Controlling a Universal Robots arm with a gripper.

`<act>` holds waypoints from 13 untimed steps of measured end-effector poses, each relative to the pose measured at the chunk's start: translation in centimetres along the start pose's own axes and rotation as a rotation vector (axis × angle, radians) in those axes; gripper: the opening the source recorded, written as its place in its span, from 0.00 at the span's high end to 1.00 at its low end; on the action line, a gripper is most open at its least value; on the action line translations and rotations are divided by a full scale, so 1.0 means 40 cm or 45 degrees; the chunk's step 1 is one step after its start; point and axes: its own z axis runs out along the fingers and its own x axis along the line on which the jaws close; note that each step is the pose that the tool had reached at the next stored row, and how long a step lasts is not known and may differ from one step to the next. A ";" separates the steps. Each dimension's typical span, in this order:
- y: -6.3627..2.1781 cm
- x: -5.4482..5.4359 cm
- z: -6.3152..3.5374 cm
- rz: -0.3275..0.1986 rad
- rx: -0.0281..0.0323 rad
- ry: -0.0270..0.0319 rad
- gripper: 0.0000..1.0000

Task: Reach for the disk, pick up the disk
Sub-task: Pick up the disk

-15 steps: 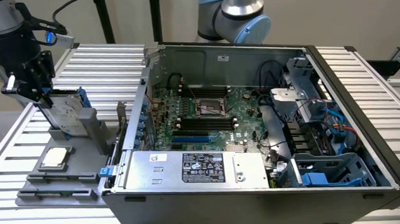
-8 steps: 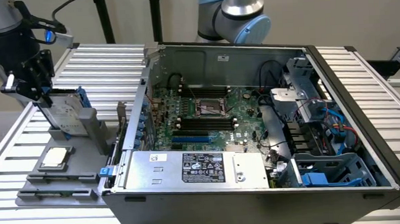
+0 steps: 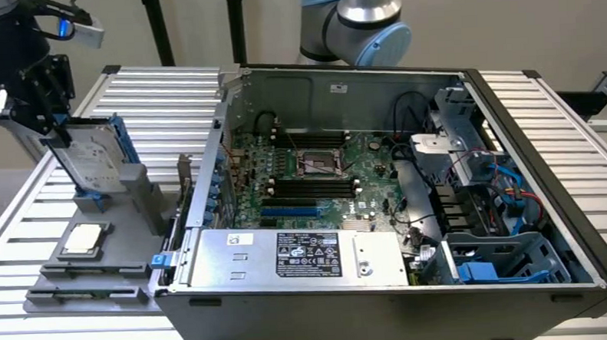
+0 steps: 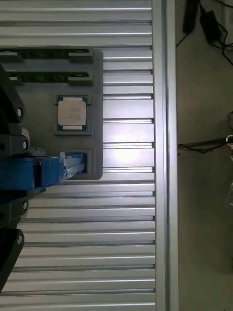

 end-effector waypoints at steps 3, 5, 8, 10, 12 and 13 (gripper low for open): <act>-0.004 -0.001 -0.034 0.000 -0.0001 0.0000 0.67; -0.006 -0.001 -0.056 0.000 0.0002 -0.0002 0.67; -0.011 -0.002 -0.091 -0.001 0.0001 -0.0001 0.67; -0.015 -0.002 -0.115 -0.001 0.0002 -0.0002 0.67; -0.022 -0.003 -0.136 -0.003 0.0001 -0.0005 0.67; -0.026 -0.003 -0.148 -0.004 0.0001 -0.0012 0.67</act>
